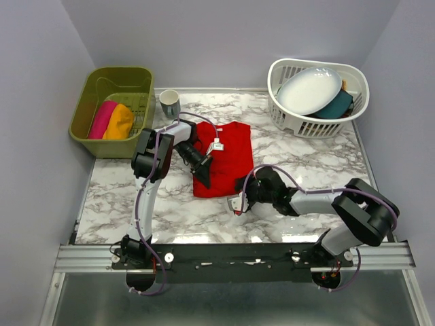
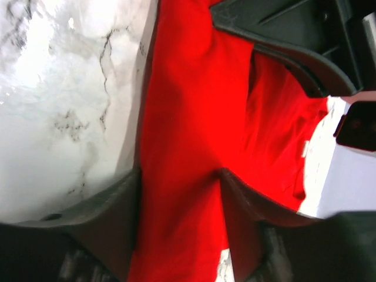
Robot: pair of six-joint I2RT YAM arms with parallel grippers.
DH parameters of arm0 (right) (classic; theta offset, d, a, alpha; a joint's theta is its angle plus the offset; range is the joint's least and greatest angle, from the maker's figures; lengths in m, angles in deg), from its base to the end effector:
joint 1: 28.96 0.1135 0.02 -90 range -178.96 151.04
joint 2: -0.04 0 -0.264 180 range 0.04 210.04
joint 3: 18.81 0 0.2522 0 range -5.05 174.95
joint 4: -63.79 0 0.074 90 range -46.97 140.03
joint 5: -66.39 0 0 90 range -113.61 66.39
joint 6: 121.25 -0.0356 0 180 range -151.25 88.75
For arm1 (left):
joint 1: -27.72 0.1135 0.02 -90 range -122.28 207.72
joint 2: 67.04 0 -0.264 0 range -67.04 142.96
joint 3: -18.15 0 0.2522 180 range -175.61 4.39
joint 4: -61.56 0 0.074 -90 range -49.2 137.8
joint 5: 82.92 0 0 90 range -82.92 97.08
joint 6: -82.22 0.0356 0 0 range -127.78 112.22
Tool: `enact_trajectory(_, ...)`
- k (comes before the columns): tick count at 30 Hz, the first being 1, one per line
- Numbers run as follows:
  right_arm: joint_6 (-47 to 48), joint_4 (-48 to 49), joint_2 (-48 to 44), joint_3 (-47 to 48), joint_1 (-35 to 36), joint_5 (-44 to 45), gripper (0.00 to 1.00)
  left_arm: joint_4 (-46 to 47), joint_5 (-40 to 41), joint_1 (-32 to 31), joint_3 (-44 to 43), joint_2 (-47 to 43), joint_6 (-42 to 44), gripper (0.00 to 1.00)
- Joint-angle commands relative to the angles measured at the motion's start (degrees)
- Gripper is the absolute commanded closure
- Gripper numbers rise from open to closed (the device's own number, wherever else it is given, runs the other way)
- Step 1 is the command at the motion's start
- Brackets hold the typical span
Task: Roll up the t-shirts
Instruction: Roll the T-shirt to the center of the board.
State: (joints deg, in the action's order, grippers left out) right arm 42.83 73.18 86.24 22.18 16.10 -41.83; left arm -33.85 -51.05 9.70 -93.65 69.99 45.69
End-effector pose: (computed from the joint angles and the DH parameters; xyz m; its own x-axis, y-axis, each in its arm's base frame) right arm 0.1811 0.1973 0.1348 0.7054 -0.5863 -0.3984 -0.6311 -0.2636 -0.7296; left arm 0.3653 -0.1506 0.1061 -0.6865 0.6695 -0.2838 0.5097 0.1647 -0.8445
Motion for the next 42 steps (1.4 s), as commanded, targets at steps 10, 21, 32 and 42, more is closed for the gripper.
enact_trajectory(10,5.8,1.3,7.3,0.9,0.3,5.4,0.96,-4.9,2.8,0.7,-1.3,0.0,0.6,0.75)
enact_trajectory(21,-14.0,-34.5,3.0,19.6,-3.2,-5.1,0.99,40.1,19.9,0.6,27.3,-44.9,-18.4,0.01)
enact_trajectory(32,-18.0,-46.6,6.1,25.9,-4.5,-8.2,0.99,68.6,44.0,-15.7,62.2,-70.6,-13.0,0.01)
enact_trajectory(42,-21.2,-49.6,7.4,26.0,-6.7,-11.4,0.99,87.3,53.1,-26.4,71.1,-72.9,-12.9,0.01)
